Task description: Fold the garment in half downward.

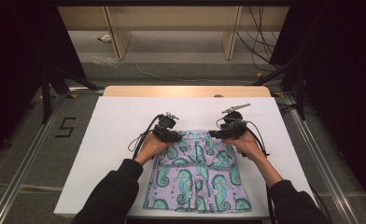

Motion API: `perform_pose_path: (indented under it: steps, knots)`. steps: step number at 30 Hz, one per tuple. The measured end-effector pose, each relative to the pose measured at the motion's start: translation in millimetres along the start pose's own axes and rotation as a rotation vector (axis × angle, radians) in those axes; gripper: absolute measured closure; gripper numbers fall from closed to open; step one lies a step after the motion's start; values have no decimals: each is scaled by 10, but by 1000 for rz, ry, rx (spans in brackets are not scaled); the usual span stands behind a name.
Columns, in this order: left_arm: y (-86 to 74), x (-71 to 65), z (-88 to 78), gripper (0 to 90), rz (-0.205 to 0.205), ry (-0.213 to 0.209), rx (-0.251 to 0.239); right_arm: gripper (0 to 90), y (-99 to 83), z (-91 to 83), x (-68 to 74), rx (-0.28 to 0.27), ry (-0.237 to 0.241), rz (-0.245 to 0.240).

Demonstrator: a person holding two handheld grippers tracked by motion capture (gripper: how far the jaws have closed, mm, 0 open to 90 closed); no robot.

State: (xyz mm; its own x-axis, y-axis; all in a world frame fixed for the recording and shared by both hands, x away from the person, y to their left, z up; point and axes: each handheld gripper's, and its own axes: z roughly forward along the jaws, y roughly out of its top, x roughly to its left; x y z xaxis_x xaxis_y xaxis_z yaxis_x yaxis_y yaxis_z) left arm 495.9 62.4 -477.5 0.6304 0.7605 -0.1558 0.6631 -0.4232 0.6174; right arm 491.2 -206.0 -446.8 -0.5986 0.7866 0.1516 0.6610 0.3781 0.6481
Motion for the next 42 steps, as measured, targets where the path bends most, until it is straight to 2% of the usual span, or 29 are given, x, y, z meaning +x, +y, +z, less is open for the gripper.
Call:
perform_pose_path:
  steps: [3,5,11,16,20,25,28,31,35,42]
  knots:
    - [-6,7,3,824,2,1,0,359,0,20,-2,4,3,-1]
    - [-7,7,5,857,2,-2,-6,364,0,39,-9,12,10,5]
    - [-2,8,-26,869,8,-8,-24,400,5,113,-40,38,17,13]
    - [5,15,-67,870,10,-10,-42,478,21,204,-40,85,22,7]
    - [7,12,-87,870,6,-16,-47,582,17,266,-26,122,19,-2]
    - [9,9,-118,871,8,-22,-61,821,4,265,-9,135,-10,-43]
    - [12,4,-156,872,10,-28,-68,874,14,209,-7,111,-3,-68]
    - [19,-9,-219,873,20,-32,-82,880,29,124,12,77,1,-83]
    - [23,-50,-330,873,29,-41,-111,881,60,-72,82,22,17,-100]
    - [20,-155,-560,873,54,-61,-162,882,60,-351,227,-37,27,-141]
